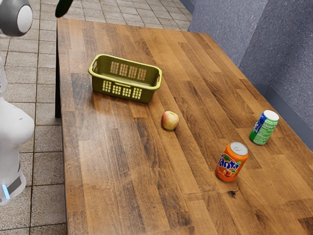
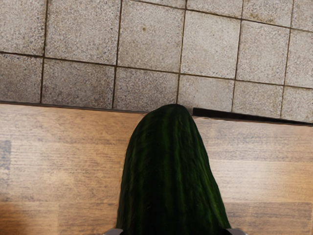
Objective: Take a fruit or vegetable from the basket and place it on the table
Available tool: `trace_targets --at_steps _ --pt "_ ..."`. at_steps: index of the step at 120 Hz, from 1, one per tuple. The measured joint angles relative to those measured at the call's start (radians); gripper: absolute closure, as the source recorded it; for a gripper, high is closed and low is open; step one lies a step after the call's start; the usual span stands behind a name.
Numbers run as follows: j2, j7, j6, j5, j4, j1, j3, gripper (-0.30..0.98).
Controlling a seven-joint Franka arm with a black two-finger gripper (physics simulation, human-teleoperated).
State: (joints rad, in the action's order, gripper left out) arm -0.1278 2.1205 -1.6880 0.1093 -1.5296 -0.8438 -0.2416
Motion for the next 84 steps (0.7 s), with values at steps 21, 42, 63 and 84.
trace_targets --at_steps 21,42,63,84 --pt "0.148 -0.102 -0.026 -0.031 0.131 -0.079 0.101 0.64" --pt "0.253 -0.172 -0.111 -0.040 0.248 -0.050 0.246 0.63" --pt "0.300 -0.227 -0.220 -0.043 0.278 -0.001 0.298 0.65" --pt "0.295 -0.268 -0.272 -0.042 0.271 -0.002 0.299 0.29"
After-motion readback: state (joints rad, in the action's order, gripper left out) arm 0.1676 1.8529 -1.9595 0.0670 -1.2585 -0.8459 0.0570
